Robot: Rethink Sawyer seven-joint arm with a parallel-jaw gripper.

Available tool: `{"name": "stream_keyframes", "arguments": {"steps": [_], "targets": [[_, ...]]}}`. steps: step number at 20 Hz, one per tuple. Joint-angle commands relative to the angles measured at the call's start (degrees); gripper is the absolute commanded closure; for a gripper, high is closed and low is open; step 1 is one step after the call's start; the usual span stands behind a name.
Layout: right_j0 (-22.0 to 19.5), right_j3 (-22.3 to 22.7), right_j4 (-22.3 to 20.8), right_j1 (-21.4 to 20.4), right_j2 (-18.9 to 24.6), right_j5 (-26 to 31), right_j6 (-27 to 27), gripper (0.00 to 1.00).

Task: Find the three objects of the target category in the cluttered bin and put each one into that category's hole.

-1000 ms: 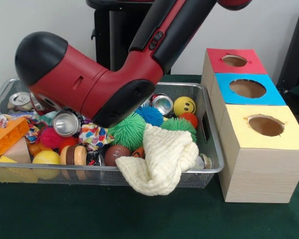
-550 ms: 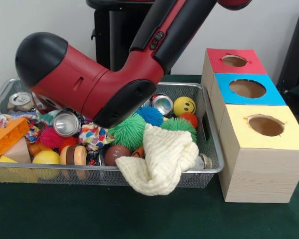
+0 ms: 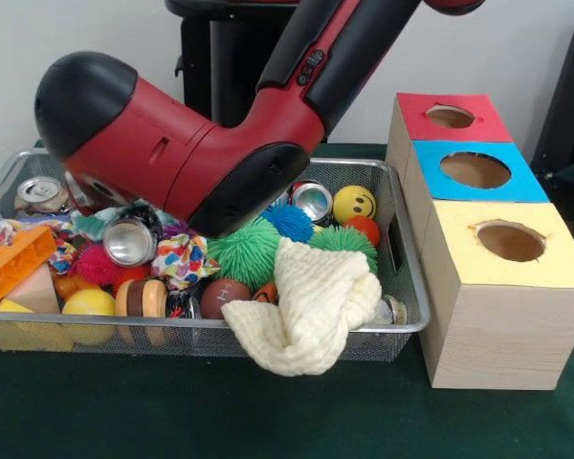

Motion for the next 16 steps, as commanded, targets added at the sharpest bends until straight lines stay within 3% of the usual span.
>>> {"name": "stream_keyframes", "arguments": {"steps": [1, 16], "targets": [[2.60, 1.90, 2.63, -5.36, 3.45, -7.16, 1.07, 1.00], [7.01, 7.34, 1.03, -12.16, 2.73, -13.89, 4.56, 1.00]]}}
